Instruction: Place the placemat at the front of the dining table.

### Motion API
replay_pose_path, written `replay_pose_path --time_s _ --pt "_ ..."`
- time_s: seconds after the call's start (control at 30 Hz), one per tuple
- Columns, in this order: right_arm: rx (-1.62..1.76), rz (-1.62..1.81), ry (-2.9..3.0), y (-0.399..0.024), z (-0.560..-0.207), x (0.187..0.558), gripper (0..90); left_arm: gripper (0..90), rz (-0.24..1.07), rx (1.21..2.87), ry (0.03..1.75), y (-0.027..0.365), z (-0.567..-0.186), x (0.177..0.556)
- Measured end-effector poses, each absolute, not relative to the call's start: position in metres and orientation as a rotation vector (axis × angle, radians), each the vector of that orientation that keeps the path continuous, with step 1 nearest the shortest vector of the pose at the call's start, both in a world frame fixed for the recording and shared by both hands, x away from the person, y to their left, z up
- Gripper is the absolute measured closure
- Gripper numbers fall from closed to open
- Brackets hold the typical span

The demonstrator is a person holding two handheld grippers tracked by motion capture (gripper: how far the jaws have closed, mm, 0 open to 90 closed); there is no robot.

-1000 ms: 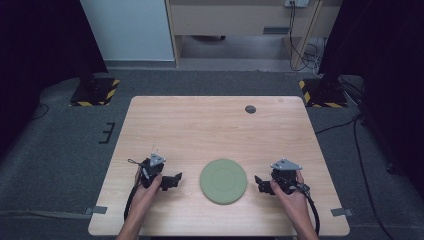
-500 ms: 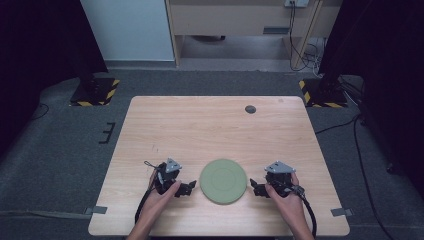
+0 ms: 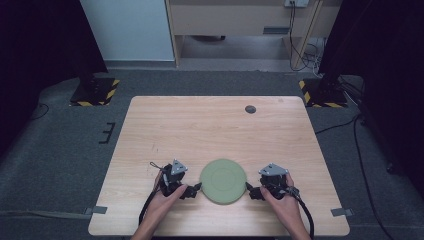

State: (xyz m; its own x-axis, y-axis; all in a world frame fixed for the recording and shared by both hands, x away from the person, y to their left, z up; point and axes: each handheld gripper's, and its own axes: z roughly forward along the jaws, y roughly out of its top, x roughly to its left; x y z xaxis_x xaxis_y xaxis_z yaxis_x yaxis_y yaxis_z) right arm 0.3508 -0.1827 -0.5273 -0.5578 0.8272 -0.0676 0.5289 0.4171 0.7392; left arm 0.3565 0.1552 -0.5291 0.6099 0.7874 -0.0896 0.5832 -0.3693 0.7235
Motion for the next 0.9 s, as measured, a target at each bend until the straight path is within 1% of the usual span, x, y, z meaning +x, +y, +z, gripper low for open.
replay_pose_path --time_s 0.3,0.8,0.9 --pt "1.153 0.939 2.258 -0.1791 -0.5283 0.3509 3.1 3.7 0.401 2.078 1.096 0.1507 -0.5322 0.3574" --pt "1.190 0.933 2.217 -0.1773 -0.5292 0.3568 2.2 1.1 0.399 2.057 1.121 0.1515 -0.5338 0.3637" --pt "1.199 0.933 2.203 -0.1770 -0.5298 0.3595 2.2 0.1 0.417 2.067 1.119 0.1503 -0.5331 0.3659"
